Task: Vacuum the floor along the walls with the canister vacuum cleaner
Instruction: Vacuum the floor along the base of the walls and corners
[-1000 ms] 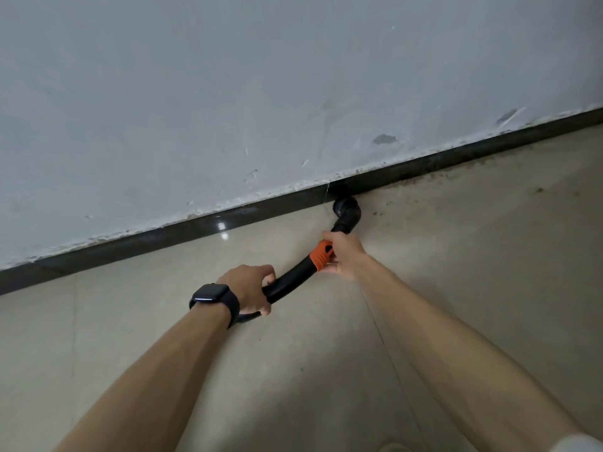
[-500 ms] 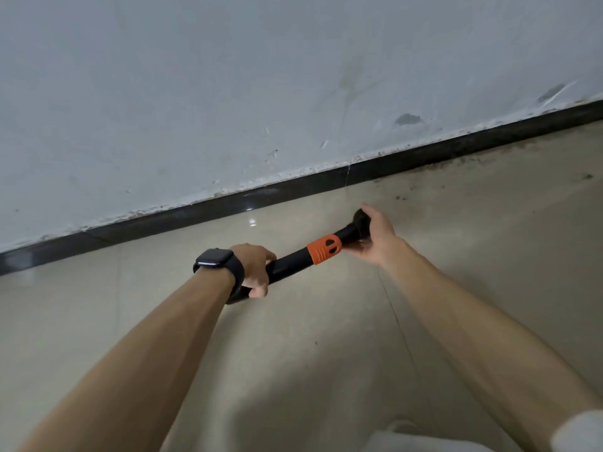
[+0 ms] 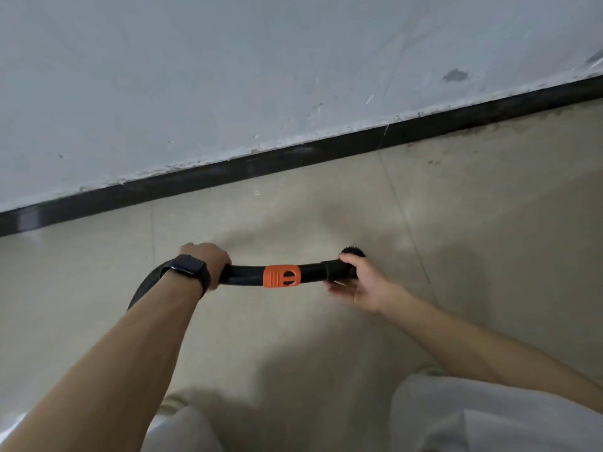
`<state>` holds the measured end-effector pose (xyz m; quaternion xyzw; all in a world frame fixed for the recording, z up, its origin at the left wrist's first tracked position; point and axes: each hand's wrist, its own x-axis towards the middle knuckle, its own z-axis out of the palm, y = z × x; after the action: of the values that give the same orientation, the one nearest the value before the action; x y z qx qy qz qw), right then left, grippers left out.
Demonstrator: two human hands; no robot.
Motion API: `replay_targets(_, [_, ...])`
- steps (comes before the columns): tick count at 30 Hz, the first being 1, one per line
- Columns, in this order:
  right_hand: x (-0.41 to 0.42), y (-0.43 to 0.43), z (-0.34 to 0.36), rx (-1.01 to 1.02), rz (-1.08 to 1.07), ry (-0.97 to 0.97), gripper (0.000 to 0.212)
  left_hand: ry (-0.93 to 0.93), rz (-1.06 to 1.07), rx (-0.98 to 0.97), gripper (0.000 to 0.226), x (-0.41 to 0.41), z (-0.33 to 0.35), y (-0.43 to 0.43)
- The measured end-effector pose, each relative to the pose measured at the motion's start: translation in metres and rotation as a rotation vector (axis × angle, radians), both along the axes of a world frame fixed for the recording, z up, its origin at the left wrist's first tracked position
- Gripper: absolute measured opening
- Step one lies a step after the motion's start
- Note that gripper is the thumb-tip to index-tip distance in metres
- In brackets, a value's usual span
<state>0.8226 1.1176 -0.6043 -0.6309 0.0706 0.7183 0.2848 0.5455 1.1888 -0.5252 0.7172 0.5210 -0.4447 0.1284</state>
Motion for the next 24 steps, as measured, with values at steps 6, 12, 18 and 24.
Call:
replay_targets(6, [-0.006, 0.050, -0.003, 0.101, 0.034, -0.137, 0.061, -0.293, 0.072, 0.160, 0.017, -0.002, -0.002, 0.007])
replay_targets(12, [-0.046, 0.070, 0.005, 0.087, 0.217, -0.092, 0.055, -0.136, 0.189, 0.031, 0.034, -0.031, 0.016, 0.024])
replay_targets(18, [-0.111, 0.030, 0.000, 0.009, 0.286, 0.021, 0.045, 0.085, 0.171, -0.119, 0.032, -0.091, 0.005, 0.008])
replay_targets(24, [-0.098, -0.036, -0.001, -0.079, 0.222, -0.010, 0.045, 0.047, 0.093, -0.216, 0.029, -0.078, -0.015, -0.008])
